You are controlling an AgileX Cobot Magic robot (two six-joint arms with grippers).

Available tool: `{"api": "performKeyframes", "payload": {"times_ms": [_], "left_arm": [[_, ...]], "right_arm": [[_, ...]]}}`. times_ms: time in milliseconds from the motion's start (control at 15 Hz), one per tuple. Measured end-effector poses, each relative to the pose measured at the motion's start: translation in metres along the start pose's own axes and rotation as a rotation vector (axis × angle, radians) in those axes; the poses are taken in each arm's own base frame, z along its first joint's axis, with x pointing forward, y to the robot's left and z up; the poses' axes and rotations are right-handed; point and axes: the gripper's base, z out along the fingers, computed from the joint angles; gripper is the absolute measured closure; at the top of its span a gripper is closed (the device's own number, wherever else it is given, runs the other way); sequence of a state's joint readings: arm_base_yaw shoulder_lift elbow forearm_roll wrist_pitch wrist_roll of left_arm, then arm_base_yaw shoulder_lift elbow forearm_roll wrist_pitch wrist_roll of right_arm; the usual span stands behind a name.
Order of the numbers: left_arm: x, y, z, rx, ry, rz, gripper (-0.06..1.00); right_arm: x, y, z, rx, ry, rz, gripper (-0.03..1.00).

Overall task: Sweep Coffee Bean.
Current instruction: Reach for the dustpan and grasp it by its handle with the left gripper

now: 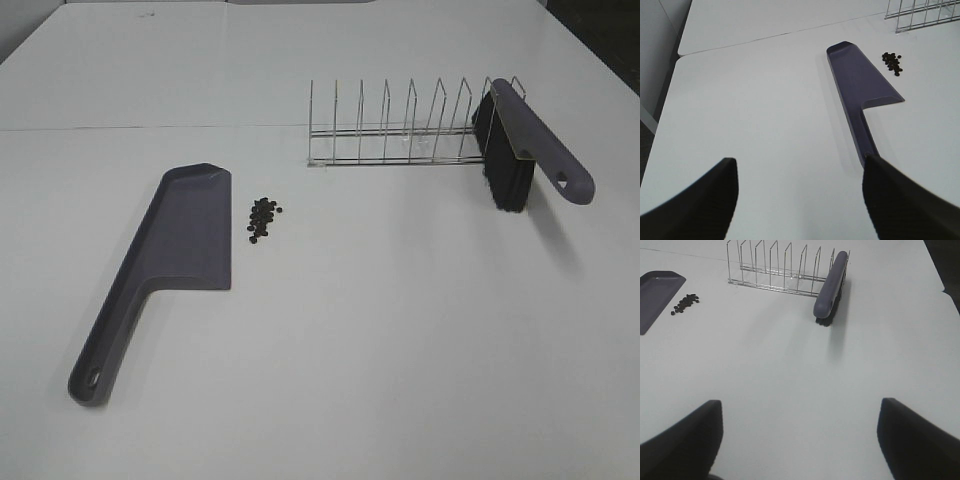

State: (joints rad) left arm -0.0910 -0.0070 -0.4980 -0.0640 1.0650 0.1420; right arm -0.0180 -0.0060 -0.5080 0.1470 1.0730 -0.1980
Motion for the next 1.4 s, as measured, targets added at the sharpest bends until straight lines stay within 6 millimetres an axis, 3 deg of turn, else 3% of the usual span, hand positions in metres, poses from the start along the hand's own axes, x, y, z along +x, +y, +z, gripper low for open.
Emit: {"api": "performKeyframes", "payload": {"times_ms": [933,1133,1267,1400], "left_arm": [[0.0,0.0,0.0,0.005,-0.001,-0.003,0.3],[-0.017,0.001,-0.001,-0.001,-0.072,-0.007,0.3],[-0.04,0.005,0.012,-0.003,-0.102,-0.027,0.3],[-0.075,0.011,0.065,0.01,-0.053,-0.091,0.3]], "right_arm": [[0.0,0.0,0.0,0.0,0.0,0.0,0.26],[0.0,0.0,0.0,0.0,0.0,0.0,0.26],[0.0,0.0,0.0,0.0,0.0,0.0,0.26],[0.0,0.0,0.0,0.0,0.0,0.0,0.26]]}}
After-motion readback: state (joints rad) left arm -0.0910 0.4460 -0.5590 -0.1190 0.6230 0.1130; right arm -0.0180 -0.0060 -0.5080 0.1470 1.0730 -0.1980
